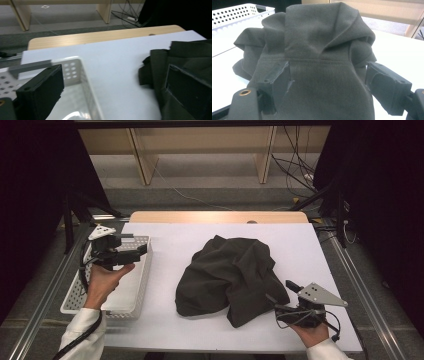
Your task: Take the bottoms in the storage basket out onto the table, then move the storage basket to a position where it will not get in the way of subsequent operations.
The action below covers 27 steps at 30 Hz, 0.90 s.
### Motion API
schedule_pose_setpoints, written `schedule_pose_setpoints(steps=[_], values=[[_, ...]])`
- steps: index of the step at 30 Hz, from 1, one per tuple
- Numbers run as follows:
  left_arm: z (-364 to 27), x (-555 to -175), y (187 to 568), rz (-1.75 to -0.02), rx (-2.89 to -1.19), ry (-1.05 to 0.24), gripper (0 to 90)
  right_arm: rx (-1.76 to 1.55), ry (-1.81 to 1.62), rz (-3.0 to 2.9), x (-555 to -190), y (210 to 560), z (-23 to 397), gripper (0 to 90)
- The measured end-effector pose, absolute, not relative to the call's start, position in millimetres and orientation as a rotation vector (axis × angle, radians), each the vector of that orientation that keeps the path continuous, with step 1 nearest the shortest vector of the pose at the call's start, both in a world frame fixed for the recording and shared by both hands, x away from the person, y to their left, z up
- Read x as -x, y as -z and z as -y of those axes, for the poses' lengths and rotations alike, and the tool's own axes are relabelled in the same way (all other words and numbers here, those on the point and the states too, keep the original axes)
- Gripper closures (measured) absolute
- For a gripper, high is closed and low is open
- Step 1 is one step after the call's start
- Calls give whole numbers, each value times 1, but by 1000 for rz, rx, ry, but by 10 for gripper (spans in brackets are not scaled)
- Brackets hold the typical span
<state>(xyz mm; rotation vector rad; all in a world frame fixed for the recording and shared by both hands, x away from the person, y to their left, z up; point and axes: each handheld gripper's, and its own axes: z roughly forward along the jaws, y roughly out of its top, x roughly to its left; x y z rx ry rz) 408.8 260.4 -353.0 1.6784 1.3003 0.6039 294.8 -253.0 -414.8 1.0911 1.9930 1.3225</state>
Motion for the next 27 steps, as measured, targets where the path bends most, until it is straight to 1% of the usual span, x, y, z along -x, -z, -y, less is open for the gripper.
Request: schedule_pose_setpoints(steps=[2, 6, 20, 27], values=[[-272, -409, 354, -1337, -1673, -632, 13, -1096, -1324, -1990, -295, 415, 254, 215], [-285, -410, 355, -1367, -1656, -648, 14, -1094, -1322, -1994, -295, 416, 254, 215], [-337, -416, 369, -1540, -1668, -655, 30, -1095, -1315, -1997, -295, 416, 253, 215], [-355, -417, 377, -1628, -1700, -649, 65, -1094, -1316, -1999, -295, 416, 253, 216]])
